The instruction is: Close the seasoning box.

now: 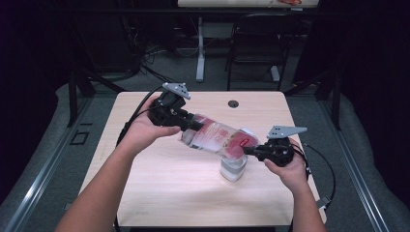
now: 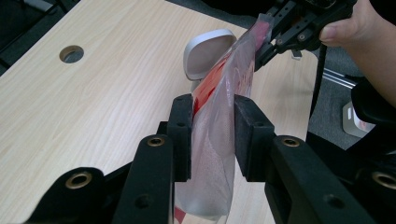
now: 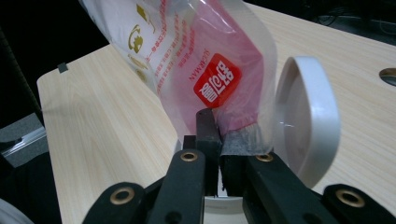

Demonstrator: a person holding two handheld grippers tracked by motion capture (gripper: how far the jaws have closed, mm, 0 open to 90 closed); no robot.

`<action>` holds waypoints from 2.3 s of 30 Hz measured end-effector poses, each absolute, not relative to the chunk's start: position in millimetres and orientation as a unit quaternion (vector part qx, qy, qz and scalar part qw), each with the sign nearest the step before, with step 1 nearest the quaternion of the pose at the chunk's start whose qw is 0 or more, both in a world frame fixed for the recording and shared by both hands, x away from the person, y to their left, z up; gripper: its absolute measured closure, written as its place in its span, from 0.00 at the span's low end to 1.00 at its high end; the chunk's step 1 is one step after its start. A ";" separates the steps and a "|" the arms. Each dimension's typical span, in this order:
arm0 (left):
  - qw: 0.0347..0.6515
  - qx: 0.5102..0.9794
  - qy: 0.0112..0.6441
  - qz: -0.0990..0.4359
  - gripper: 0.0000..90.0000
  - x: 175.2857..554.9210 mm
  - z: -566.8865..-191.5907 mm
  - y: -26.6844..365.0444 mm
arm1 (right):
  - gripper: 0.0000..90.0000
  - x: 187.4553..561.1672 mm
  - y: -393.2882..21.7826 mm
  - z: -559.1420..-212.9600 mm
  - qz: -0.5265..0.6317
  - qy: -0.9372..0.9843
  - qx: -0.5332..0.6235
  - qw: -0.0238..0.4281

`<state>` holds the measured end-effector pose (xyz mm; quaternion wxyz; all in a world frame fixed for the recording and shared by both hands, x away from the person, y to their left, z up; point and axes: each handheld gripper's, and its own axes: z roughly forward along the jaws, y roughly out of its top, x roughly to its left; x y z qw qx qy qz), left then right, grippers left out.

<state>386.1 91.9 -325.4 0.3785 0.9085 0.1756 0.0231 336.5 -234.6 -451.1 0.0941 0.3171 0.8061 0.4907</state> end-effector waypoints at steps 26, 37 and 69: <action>0.383 0.907 0.172 0.034 0.78 377.6 -315.8 90.2 | 0.98 344.2 -227.0 -455.1 0.497 0.795 0.333 0.100; 0.386 0.905 0.174 0.033 0.79 379.1 -314.6 92.0 | 0.98 341.5 -229.4 -450.7 0.497 0.802 0.320 0.083; 0.384 0.906 0.176 0.027 0.79 384.9 -316.2 88.4 | 0.99 342.6 -233.0 -452.1 0.502 0.799 0.323 0.081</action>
